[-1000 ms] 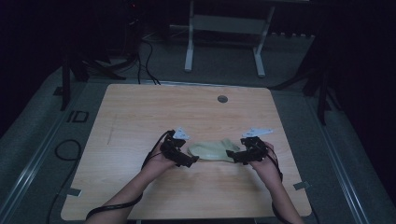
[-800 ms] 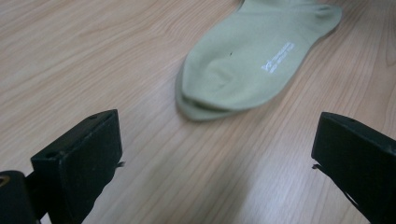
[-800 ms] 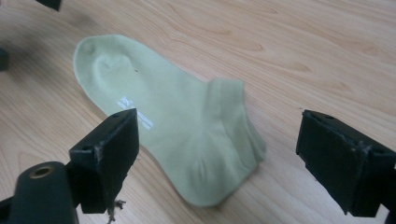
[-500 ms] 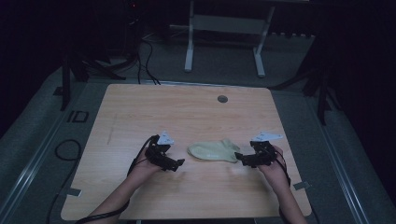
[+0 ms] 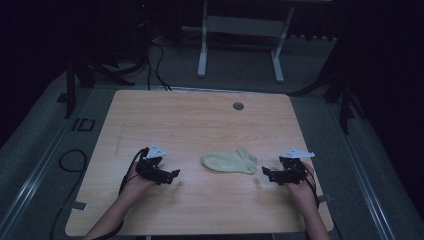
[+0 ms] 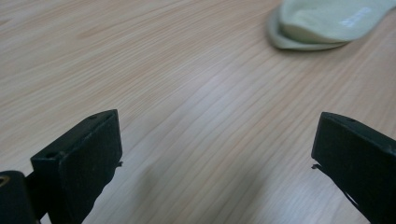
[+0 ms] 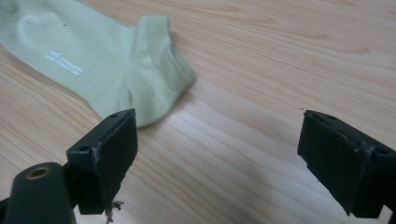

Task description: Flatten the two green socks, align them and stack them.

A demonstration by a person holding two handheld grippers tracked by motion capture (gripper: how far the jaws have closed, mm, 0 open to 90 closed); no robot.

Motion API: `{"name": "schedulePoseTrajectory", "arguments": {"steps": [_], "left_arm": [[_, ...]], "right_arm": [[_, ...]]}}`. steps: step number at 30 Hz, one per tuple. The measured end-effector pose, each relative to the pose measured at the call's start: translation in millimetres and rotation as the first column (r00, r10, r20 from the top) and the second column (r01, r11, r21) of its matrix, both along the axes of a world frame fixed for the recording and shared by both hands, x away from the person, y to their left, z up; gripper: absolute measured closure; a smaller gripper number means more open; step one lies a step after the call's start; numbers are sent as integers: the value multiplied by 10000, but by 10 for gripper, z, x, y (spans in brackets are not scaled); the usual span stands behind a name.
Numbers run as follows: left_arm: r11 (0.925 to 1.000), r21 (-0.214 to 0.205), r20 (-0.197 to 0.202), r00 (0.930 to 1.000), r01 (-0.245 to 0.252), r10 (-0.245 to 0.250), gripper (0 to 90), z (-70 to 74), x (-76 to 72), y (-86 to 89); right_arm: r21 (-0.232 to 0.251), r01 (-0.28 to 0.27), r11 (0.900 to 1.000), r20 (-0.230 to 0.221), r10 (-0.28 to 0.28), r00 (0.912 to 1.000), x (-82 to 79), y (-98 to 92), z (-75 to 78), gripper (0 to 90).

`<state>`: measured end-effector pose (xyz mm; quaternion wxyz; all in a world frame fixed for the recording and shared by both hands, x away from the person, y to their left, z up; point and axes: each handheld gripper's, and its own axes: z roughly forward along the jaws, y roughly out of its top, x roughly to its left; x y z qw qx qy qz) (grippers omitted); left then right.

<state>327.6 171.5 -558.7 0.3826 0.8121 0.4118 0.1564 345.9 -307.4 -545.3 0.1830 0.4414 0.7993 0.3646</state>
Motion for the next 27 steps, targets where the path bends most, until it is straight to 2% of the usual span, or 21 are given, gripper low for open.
{"name": "schedulePoseTrajectory", "arguments": {"steps": [3,6,9,10,13,14,17,19,23,25,27], "left_arm": [[9998,-82,-184,9996,-208,206,16,-40,-34,77],[9995,-89,-72,9995,-315,314,16,-58,-69,129],[9989,-98,35,9990,-452,452,16,-57,-104,178],[9988,-59,162,9987,-483,484,16,-57,-137,206],[9991,-3,117,9990,-423,423,16,-60,-167,241],[9997,-107,44,9997,-233,233,17,-62,-182,259],[9999,10,145,9998,-100,100,17,-67,-235,301],[9995,-75,144,9995,-294,295,17,-86,-265,353],[9986,-24,205,9984,-525,525,17,-103,-292,406],[9975,32,303,9971,-704,702,17,-115,-313,436],[9951,29,534,9937,-989,986,17,-123,-337,480]], "right_arm": [[75,339,9994,54,-340,9994,-37,-121,-36,120],[-211,659,9976,333,-651,9973,-82,-191,-60,121],[-148,827,9965,389,-820,9959,-118,-233,-72,120],[-262,1054,9941,503,-1039,9933,-153,-270,-88,119],[-181,1310,9912,557,-1298,9900,-186,-319,-101,107],[-76,1556,9878,501,-1551,9866,-210,-369,-117,107],[-96,1733,9848,545,-1725,9835,-238,-410,-129,107],[-10,1997,9799,626,-1993,9779,-282,-459,-147,107],[-121,2191,9756,623,-2180,9740,-320,-510,-170,107],[-198,2263,9739,588,-2248,9726,-328,-520,-174,107],[-187,2455,9692,683,-2438,9674,-358,-551,-192,107]]}}
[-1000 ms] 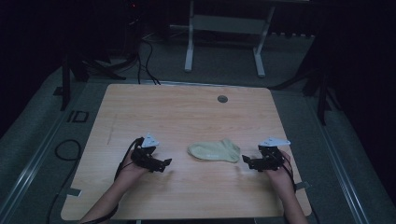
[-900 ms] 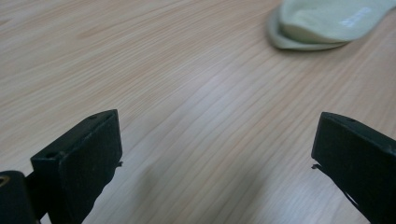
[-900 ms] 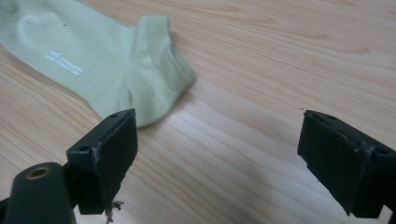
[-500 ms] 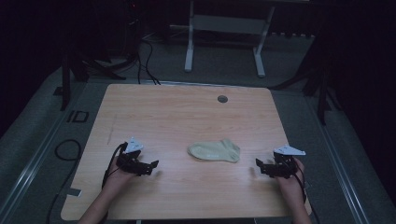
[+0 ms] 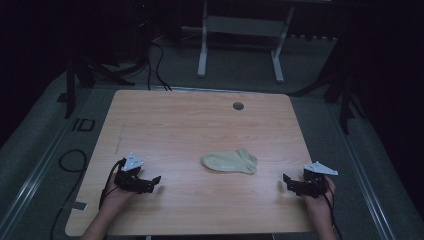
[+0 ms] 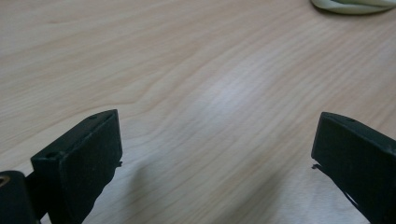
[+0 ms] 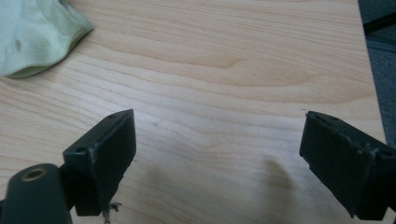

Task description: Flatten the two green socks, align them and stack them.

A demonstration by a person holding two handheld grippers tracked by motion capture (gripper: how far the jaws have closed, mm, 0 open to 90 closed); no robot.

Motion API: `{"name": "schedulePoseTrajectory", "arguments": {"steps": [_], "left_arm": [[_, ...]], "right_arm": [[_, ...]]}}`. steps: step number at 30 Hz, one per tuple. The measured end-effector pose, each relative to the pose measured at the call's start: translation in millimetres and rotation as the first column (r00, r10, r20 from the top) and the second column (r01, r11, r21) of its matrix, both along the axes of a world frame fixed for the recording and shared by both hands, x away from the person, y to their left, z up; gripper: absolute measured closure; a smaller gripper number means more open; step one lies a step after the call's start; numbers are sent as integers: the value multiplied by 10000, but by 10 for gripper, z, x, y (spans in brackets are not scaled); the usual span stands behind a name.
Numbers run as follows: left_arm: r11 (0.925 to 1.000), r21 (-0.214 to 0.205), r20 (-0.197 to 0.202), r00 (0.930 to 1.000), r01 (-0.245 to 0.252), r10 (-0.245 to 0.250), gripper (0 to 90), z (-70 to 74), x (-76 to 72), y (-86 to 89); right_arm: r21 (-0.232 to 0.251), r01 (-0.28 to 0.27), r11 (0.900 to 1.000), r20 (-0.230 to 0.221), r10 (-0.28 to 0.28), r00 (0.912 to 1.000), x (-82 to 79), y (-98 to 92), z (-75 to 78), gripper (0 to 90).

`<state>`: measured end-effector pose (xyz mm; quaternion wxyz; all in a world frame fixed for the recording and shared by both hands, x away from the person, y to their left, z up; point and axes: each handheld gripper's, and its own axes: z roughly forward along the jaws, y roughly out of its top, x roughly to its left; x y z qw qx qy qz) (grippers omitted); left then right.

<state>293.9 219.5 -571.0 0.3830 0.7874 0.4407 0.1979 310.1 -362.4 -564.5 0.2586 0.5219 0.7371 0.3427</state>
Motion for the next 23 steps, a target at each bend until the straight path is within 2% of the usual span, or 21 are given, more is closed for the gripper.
{"name": "schedulePoseTrajectory", "arguments": {"steps": [4,6,11,18,23], "left_arm": [[9996,-122,1,9997,-245,245,17,9,-14,44],[9990,-142,-20,9991,-415,415,17,8,-33,67],[9961,-101,-129,9961,-875,874,17,-21,-108,122],[9912,-185,-83,9913,-1314,1313,17,-50,-193,211],[9895,-265,18,9898,-1423,1424,17,-37,-194,222]], "right_arm": [[-8,296,9996,148,-296,9995,-35,-30,7,107],[344,604,9976,313,-615,9976,-76,-77,20,107],[377,1125,9929,258,-1135,9932,-107,-131,2,107],[386,1169,9924,214,-1177,9928,-96,-142,-12,107],[326,1085,9936,238,-1093,9937,-95,-135,-24,107]]}}
